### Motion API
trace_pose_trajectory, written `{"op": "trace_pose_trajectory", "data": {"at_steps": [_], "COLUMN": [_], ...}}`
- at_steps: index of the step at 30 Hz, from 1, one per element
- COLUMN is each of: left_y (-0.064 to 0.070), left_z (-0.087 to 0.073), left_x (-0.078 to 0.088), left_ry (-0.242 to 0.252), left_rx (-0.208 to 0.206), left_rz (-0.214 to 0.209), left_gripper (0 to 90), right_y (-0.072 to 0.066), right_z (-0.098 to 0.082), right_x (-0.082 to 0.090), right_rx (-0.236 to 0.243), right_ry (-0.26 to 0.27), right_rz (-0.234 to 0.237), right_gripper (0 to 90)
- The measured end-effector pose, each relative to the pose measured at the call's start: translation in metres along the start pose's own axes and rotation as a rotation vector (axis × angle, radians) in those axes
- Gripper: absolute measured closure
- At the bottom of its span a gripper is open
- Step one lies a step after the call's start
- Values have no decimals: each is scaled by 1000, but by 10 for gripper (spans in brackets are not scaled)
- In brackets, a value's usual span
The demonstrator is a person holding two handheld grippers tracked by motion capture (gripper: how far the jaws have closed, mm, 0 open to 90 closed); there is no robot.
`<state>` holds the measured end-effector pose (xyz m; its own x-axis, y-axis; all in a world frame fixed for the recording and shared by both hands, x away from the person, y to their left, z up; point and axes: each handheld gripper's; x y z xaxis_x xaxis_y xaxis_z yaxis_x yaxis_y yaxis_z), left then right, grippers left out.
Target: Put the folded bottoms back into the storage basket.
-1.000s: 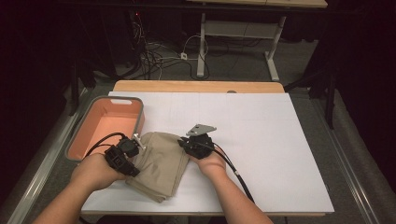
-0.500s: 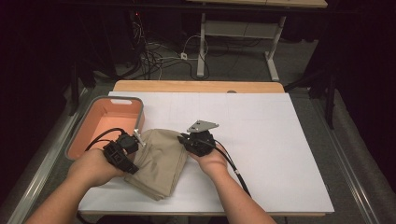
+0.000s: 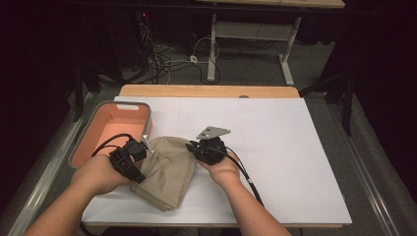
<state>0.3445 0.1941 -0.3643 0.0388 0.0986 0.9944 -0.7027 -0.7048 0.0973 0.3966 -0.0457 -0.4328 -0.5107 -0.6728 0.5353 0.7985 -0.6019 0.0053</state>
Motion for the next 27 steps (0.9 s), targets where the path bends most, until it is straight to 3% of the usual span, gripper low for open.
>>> {"op": "trace_pose_trajectory", "data": {"at_steps": [8,11,27], "left_y": [2,4,8], "left_z": [4,5,16], "left_x": [11,14,36], "left_ry": [0,-11,-19], "left_rx": [-11,-17,-34], "left_rz": [3,8,18], "left_gripper": [744,744,744], "right_y": [3,6,8], "right_z": [3,4,19], "right_x": [7,11,27], "right_rx": [-7,-38,-9], "right_ry": [16,32,42], "right_rz": [-2,19,-15], "right_gripper": [816,816,814]}}
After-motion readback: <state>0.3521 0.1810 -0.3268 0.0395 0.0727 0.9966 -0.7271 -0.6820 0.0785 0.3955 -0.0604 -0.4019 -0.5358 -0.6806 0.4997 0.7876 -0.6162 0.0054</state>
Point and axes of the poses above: each handheld gripper's, and its own axes: x roughly backward along the jaws, z roughly out of its top, y roughly to its right, and after that the axes turned 2 degrees about x, right-handed
